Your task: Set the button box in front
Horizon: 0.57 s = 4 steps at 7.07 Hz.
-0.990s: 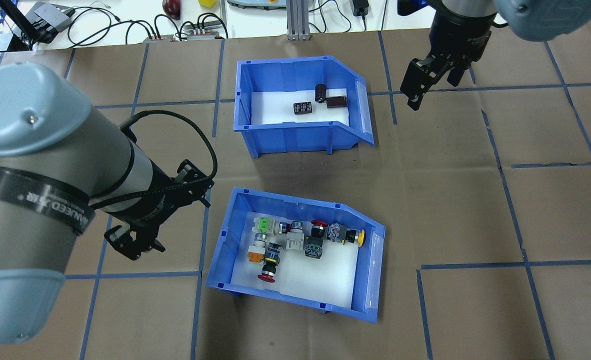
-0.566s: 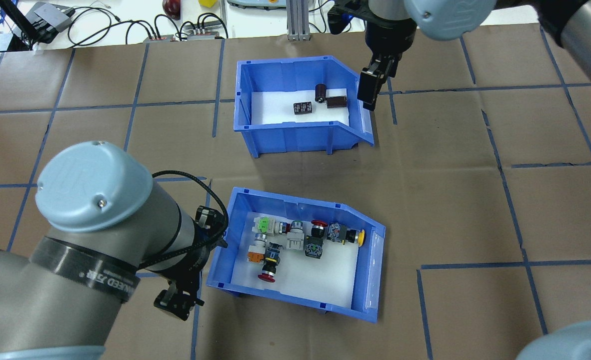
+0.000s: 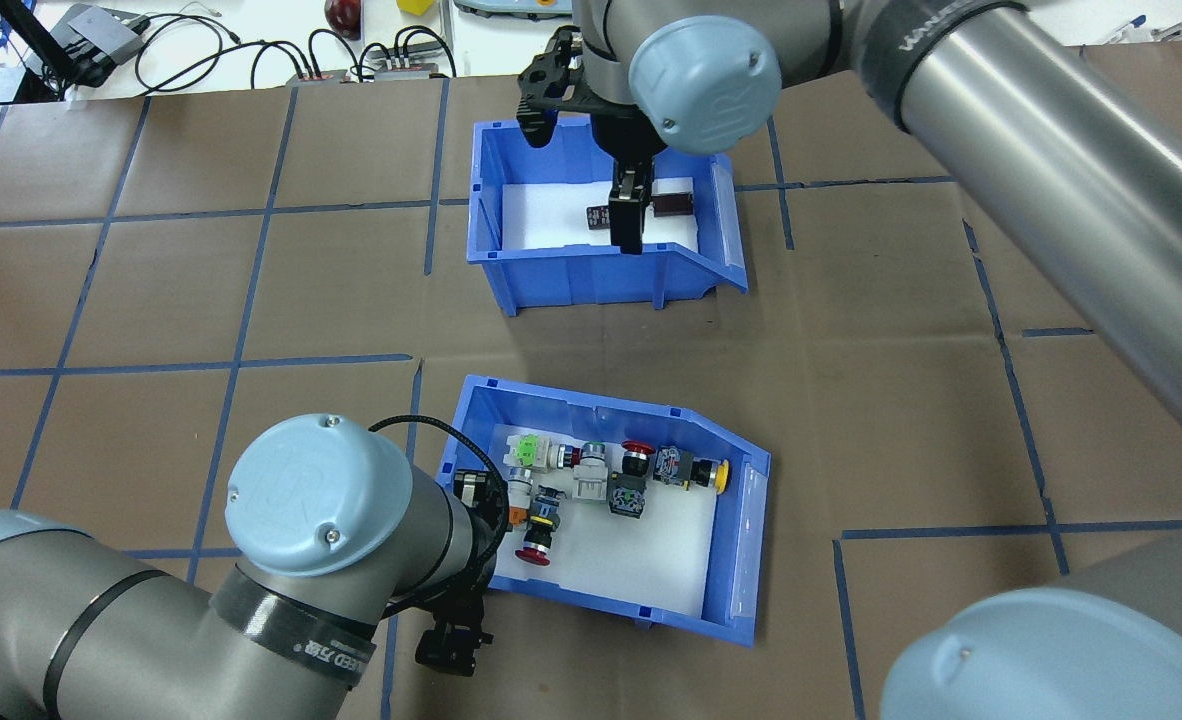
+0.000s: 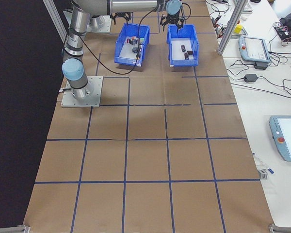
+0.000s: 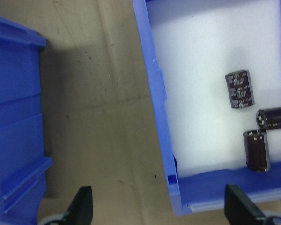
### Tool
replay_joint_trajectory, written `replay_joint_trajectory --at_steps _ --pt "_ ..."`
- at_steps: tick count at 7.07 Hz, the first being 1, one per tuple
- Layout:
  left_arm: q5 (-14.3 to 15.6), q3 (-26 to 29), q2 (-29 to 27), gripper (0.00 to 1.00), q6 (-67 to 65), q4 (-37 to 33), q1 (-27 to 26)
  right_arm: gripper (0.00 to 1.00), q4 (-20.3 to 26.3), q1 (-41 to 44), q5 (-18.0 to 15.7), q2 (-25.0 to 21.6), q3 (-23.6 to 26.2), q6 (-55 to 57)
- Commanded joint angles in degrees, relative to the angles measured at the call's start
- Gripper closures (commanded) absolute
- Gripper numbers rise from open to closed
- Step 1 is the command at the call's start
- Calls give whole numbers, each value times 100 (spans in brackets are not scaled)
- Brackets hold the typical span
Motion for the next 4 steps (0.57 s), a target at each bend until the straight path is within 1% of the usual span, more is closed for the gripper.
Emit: replay_joint_trajectory --at_steps 1,2,3,4 --pt "-76 -156 -134 1 -225 453 -31 0 -293 275 -36 409 5 -85" --pt "-93 -182 -169 2 -252 444 -23 0 -310 302 -27 541 5 -111" --pt "-85 -182 -247 2 -252 453 -31 0 -476 302 -18 638 5 -120" --pt "-85 -174 -475 4 -243 601 -23 0 -834 311 -9 726 32 -111"
